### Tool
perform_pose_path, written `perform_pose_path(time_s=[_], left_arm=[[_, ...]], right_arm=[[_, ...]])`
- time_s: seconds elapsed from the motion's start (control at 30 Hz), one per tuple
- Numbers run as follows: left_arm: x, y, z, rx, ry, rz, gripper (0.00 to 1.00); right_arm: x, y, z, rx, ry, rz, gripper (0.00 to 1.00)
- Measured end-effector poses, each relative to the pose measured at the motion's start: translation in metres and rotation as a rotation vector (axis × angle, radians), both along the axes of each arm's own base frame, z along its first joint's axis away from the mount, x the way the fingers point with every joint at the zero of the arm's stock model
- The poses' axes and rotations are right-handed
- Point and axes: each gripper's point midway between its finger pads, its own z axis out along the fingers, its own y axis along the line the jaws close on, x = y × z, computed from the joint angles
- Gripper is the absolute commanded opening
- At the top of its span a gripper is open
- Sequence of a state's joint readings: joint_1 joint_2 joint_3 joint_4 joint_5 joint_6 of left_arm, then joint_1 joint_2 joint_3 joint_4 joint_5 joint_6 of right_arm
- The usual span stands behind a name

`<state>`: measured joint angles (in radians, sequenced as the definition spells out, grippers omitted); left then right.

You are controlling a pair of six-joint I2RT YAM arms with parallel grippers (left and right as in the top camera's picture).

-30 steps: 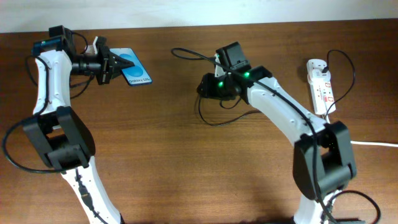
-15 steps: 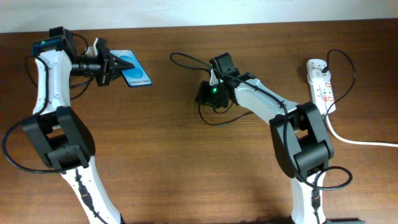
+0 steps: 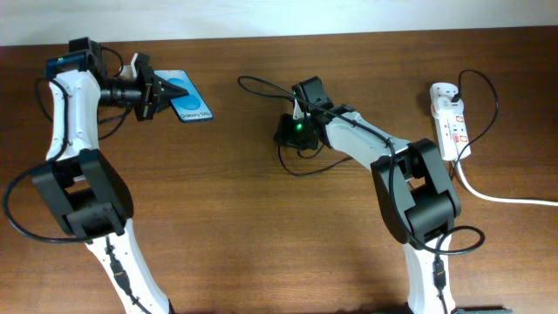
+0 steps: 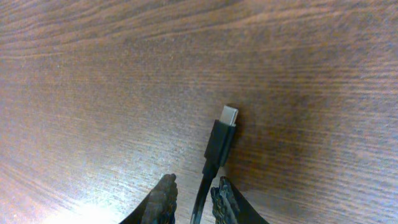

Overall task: Plug charger to phone and switch on socket
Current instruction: 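Lift the cable plug with the right gripper toward the phone's bottom port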

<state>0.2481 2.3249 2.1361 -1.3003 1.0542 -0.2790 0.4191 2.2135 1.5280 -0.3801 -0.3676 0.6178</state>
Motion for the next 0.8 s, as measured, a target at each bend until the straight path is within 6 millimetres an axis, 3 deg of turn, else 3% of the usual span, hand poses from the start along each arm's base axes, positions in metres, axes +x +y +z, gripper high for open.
perform_pose_path(time_s=[0.27, 0.43, 0.6, 0.63, 0.7, 0.8], left_arm=[[-0.002, 0.000, -0.001, 0.004, 0.005, -0.003, 0.00], [-0.003, 0.001, -0.002, 0.013, 0.010, -0.004, 0.00], [-0.004, 0.006, -0.012, 0.077, 0.016, -0.007, 0.00], [-0.004, 0.007, -0.013, 0.087, 0.016, -0.008, 0.00], [-0.004, 0.008, -0.014, 0.104, 0.000, -0.019, 0.00], [-0.005, 0.006, -0.015, 0.117, -0.039, -0.055, 0.00]], right_arm=[[0.002, -0.001, -0.007, -0.012, 0.002, -0.010, 0.04], [0.002, -0.001, -0.007, -0.011, 0.001, -0.004, 0.04], [-0.014, 0.005, -0.004, -0.004, -0.014, 0.161, 0.04], [-0.019, 0.006, 0.004, -0.004, -0.028, 0.203, 0.04], [-0.022, 0.006, 0.042, 0.002, -0.106, 0.269, 0.04], [-0.027, 0.003, 0.111, 0.025, -0.236, 0.310, 0.04]])
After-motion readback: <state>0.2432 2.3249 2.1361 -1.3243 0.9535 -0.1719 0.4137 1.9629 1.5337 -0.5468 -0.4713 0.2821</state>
